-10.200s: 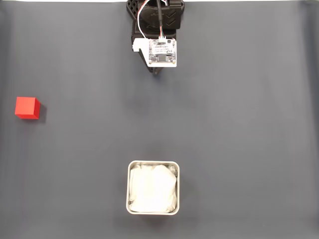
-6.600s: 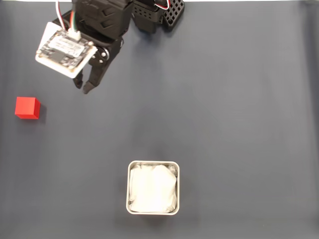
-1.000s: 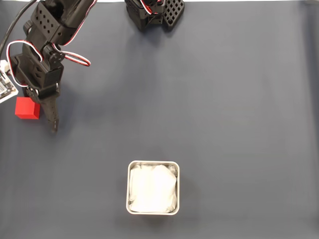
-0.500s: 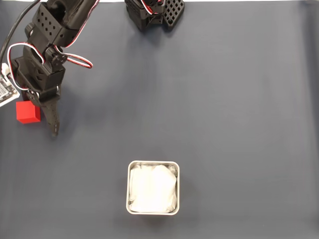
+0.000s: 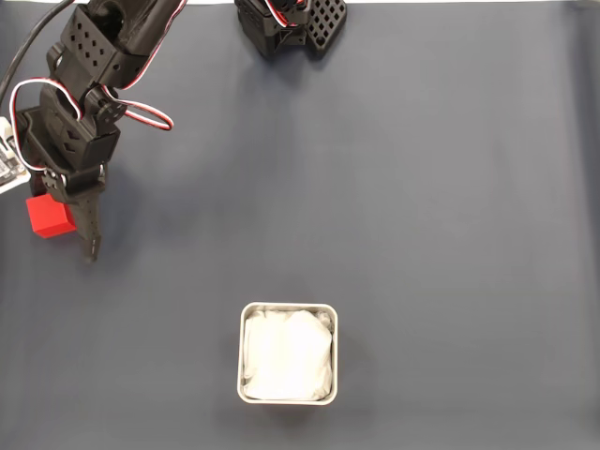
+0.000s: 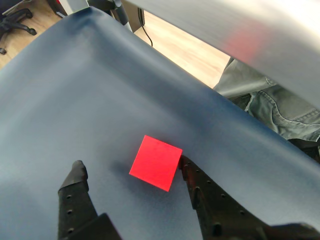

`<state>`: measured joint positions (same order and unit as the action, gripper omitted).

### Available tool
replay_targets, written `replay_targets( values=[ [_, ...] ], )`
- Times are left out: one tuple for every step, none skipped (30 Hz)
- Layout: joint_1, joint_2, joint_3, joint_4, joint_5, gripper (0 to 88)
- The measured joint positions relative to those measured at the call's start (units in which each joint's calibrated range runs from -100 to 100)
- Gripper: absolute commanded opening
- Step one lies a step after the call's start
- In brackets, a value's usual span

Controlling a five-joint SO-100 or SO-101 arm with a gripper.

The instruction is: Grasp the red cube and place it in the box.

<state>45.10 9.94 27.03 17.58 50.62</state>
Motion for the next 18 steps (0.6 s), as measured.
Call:
replay_targets(
  values=[
    [0.0,0.0,0.0,-0.24,0.0,42.0],
    [0.0,0.0,0.0,-0.32,0.0,42.0],
    [-0.15,0.0,0.0,-0.48,0.0,42.0],
    [-0.22,0.0,0.0,-0.56,0.0,42.1],
    [-0.3,0.0,0.0,-0.72,0.0,42.1],
    [-0.37,0.0,0.0,-0.72,0.0,42.1],
    [-0.45,0.09,0.0,-0.72,0.0,42.1],
    [-0.52,0.43,0.0,-0.8,0.0,42.1],
    [-0.59,0.78,0.0,-0.88,0.0,42.1],
    [-0.59,1.04,0.0,-0.95,0.0,42.1],
    [-0.67,1.22,0.0,-1.11,0.0,42.1],
    [-0.74,1.3,0.0,-1.19,0.0,42.1],
    [-0.89,1.3,0.0,-1.19,0.0,42.2],
    [-0.89,1.3,0.0,-1.19,0.0,42.2],
    [-0.96,1.3,0.0,-1.19,0.0,42.2],
    [-1.04,1.39,0.0,-1.35,-0.05,42.2],
    [-1.19,1.39,0.0,-1.51,-0.2,42.2],
    [-1.19,1.39,0.0,-1.59,-0.24,42.2]
  ],
)
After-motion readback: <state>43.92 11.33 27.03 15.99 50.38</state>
